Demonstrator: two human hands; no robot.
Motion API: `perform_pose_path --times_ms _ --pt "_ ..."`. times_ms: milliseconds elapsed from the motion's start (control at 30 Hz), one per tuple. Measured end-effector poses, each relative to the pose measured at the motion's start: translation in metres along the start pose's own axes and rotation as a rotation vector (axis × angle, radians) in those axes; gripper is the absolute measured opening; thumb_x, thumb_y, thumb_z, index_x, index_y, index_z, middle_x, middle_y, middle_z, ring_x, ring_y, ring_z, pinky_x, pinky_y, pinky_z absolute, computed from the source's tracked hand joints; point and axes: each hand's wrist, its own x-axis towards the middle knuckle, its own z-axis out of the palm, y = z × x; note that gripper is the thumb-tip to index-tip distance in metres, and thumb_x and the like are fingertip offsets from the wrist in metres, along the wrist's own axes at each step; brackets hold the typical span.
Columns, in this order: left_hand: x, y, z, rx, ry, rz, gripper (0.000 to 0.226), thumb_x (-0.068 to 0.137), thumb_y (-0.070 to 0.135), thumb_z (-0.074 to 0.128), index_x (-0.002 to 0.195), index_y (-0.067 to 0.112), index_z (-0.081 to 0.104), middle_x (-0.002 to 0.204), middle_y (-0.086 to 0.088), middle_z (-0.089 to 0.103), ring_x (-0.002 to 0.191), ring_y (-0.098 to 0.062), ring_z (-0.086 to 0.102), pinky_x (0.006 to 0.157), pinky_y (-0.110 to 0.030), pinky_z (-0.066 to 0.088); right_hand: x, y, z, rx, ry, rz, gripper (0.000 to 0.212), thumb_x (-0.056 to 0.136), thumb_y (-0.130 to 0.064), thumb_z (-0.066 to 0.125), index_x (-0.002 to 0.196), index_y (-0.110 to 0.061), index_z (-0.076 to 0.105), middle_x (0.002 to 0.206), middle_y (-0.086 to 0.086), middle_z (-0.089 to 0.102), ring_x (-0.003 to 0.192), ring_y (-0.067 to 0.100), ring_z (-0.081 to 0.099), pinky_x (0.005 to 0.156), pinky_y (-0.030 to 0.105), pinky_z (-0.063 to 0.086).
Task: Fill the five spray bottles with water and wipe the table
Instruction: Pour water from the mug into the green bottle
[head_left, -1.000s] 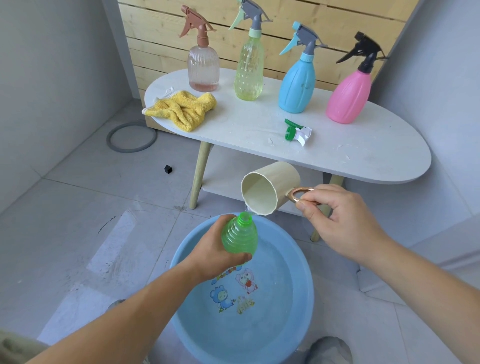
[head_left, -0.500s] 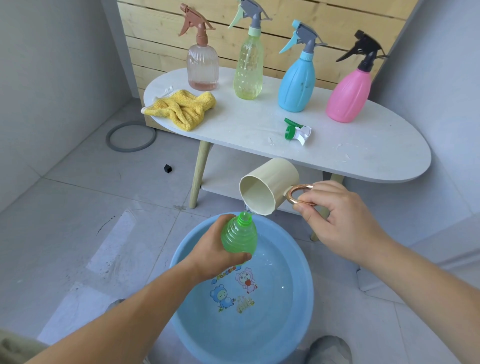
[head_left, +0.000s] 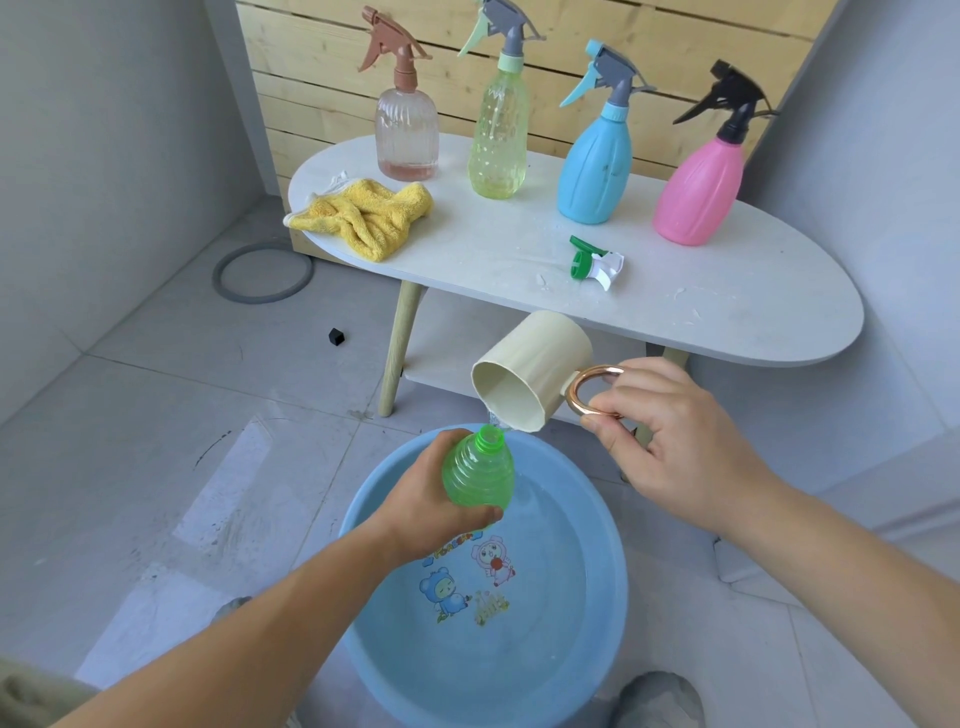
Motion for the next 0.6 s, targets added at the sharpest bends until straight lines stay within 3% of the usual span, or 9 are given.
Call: perform_pose_path --times_ms 267,467,600 --pt "0.001 -0.002 0.0 0.012 0.006 0.0 0.075 0.073 0.017 0.089 0.129 0.036 0.044 0.113 0.009 0.058 0.092 -0.006 0.061 0.06 -0.01 0.05 0.0 0.003 0.002 -0.119 -0.008 -0.156 0.026 0.094 -0.028 0.053 0.082 -0.013 0.07 0.074 -0.007 0.052 0.098 0.028 0.052 0.091 0.031 0.043" --pt "0.002 -0.006 0.0 0.026 0.015 -0.001 0.077 0.071 0.021 0.091 0.129 0.039 0.044 0.116 0.012 0.058 0.102 -0.006 0.058 0.063 -0.005 0.047 -0.001 -0.001 0.009 -0.235 -0.028 -0.285 0.029 0.097 -0.026 0.049 0.083 -0.013 0.071 0.076 -0.002 0.056 0.097 0.031 0.053 0.088 0.032 0.044" --pt "0.003 -0.009 0.001 0.015 0.02 -0.002 0.075 0.071 0.019 0.09 0.13 0.035 0.046 0.115 0.01 0.059 0.099 -0.006 0.059 0.06 -0.006 0.047 -0.003 -0.002 0.016 -0.073 -0.019 -0.096 0.026 0.095 -0.029 0.051 0.084 -0.015 0.07 0.076 -0.01 0.057 0.097 0.022 0.053 0.091 0.027 0.042"
